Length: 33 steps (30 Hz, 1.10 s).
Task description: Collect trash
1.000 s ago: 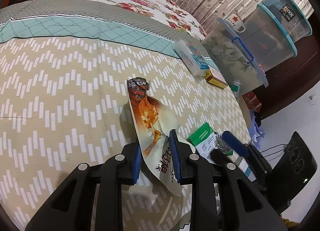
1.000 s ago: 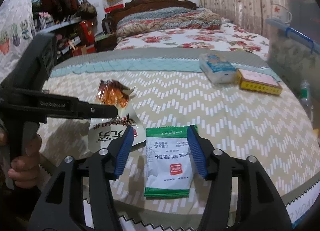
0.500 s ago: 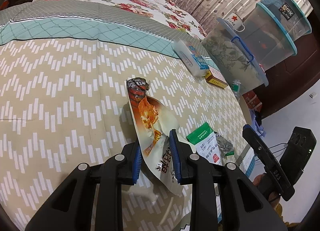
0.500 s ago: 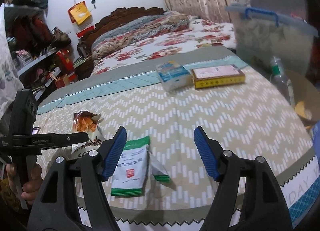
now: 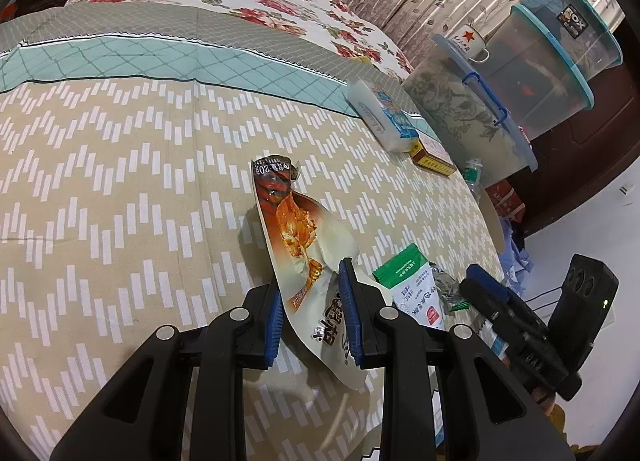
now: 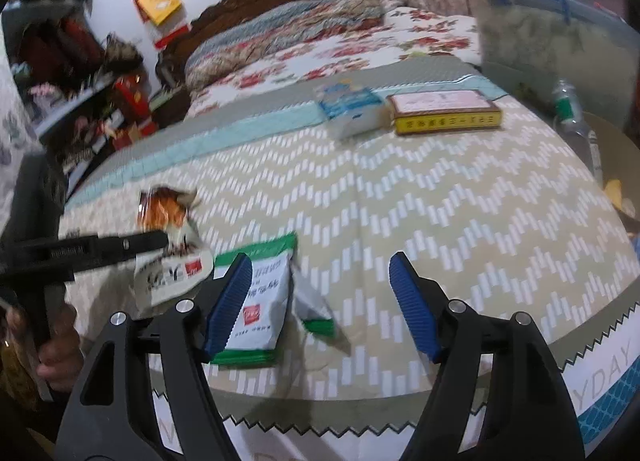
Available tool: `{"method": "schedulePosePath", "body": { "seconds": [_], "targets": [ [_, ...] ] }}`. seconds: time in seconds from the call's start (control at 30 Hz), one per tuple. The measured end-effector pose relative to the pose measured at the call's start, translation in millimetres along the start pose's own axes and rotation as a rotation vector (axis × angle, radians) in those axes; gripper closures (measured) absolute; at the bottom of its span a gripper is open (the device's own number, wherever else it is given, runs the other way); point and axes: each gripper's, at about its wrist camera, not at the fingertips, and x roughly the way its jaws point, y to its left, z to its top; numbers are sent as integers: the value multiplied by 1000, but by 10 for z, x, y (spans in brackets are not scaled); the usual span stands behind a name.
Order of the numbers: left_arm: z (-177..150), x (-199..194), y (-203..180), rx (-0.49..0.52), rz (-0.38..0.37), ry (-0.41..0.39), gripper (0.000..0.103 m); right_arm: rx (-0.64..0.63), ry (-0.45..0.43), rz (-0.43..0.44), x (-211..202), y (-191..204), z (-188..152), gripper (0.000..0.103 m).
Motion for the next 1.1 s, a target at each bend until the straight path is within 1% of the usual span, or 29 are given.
{"method": "schedulePosePath", "body": {
  "seconds": [0.13, 0.27, 0.47, 0.57, 0.6, 0.63, 0.67, 0.7, 0.73, 0.77, 0.83, 0.87, 0.93, 0.97, 1.0, 1.1],
  "targets": [
    [-1, -1, 3, -2, -2, 1, 78, -105, 24, -15, 45, 229, -77, 27],
    [-7, 0, -7, -1, -1, 0, 78, -198, 55, -46, 120, 432, -177, 27],
    [-12, 1, -12, -1, -1, -1, 78, -285, 62, -83, 154, 605, -252, 27],
    [-14, 1, -13, -1, -1, -1, 78, -293, 75, -98, 189, 609, -262, 28],
    [-15, 1, -14, -2, -1, -1, 78, -288, 74, -93, 189, 599, -264, 29],
    [-13, 1, -13, -2, -1, 0, 78, -286, 75, -89, 192, 595, -261, 36],
    [-17, 1, -17, -1, 0, -1, 78, -283, 79, -70, 185, 590, -259, 40],
    [-16, 1, -19, -1, 1, -1, 78, -285, 81, -64, 190, 593, -251, 50],
    [-17, 1, -18, 0, 3, -1, 78, -289, 81, -59, 178, 600, -251, 56],
    [-18, 1, -15, 0, 2, -2, 78, -298, 80, -60, 170, 611, -258, 57],
    [-17, 1, -16, 2, 1, -2, 78, -314, 73, -63, 156, 630, -271, 65],
    [-17, 1, -18, 1, 1, -2, 78, -317, 69, -62, 148, 631, -276, 67],
    [-13, -3, -20, 3, 0, -3, 79, -302, 58, -53, 118, 603, -270, 74],
    [-11, -1, -36, 6, -3, -2, 80, -294, 54, -52, 111, 589, -261, 75],
    [-8, 4, -45, 9, -8, 3, 84, -281, 48, -55, 104, 561, -247, 76],
    [-12, 38, -108, 25, -22, 19, 88, -230, 31, -61, 60, 438, -206, 77]
  ]
}}
